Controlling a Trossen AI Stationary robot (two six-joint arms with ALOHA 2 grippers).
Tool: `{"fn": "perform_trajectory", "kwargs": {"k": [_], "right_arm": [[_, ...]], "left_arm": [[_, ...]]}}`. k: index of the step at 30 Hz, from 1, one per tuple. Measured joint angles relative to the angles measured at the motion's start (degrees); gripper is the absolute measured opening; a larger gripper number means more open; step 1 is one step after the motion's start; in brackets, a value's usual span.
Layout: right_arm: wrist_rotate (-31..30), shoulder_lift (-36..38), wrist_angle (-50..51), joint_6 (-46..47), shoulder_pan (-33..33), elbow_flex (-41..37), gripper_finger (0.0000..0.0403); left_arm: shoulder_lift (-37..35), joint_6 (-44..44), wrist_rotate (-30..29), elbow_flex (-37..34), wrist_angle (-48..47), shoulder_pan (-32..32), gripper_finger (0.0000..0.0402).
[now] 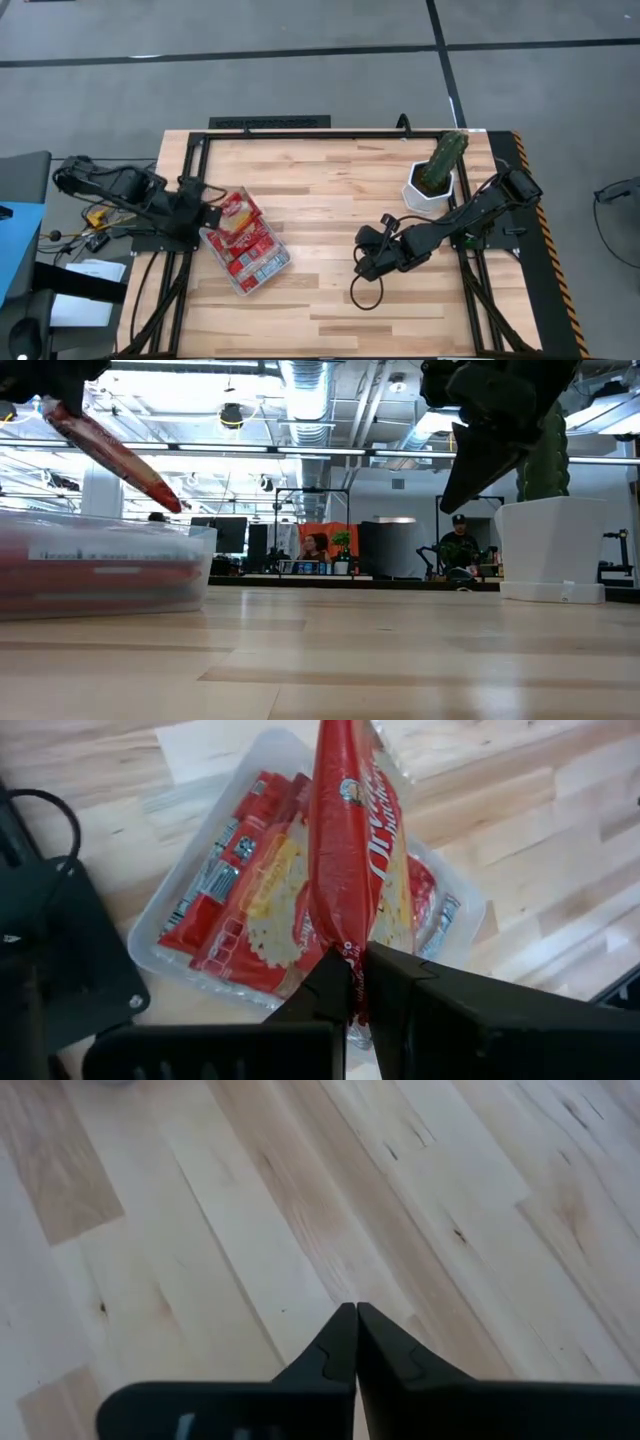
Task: Sort popcorn bags into baskets
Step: Put the red popcorn bag into the transparent bin
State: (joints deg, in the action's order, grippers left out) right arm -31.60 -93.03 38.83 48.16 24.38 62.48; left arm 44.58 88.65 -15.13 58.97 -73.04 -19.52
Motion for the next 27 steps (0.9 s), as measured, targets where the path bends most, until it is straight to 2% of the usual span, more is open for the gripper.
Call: {"fn": "perform_trajectory", "kwargs": {"k": [4, 11, 16, 20, 25, 27], "right_arm": [[0.0, 0.0, 0.0, -0.2, 0.0, 0.0, 0.0015], [0.0, 0.0, 0.1, -0.6, 0.0, 0.0, 0.0025], [0.0, 0.0, 0.1, -0.7, 0.0, 0.0, 0.0034], [0.0, 0.0, 0.2, -0.8, 0.0, 0.0, 0.0029], [0.0, 0.0, 0.1, -1.3, 0.0, 0.0, 0.0022], [0.1, 0.0, 0.2, -1.7, 0.0, 0.0, 0.0021]], "left_arm": [[-1.3, 6.3, -3.8, -2.3, 0.0, -5.7, 0.0], [-1.4, 12.3, -2.8, -7.2, 0.6, -12.8, 0.0], [-1.5, 14.7, -4.2, -10.1, 0.8, -14.7, 0.0006], [-1.5, 16.1, -3.5, -12.8, 4.6, -14.7, 0.0042], [-1.4, 14.6, -2.7, -15.2, 8.8, -14.7, 0.0122], [-1.5, 14.1, -1.3, -15.3, 7.5, -14.6, 0.0156]]}}
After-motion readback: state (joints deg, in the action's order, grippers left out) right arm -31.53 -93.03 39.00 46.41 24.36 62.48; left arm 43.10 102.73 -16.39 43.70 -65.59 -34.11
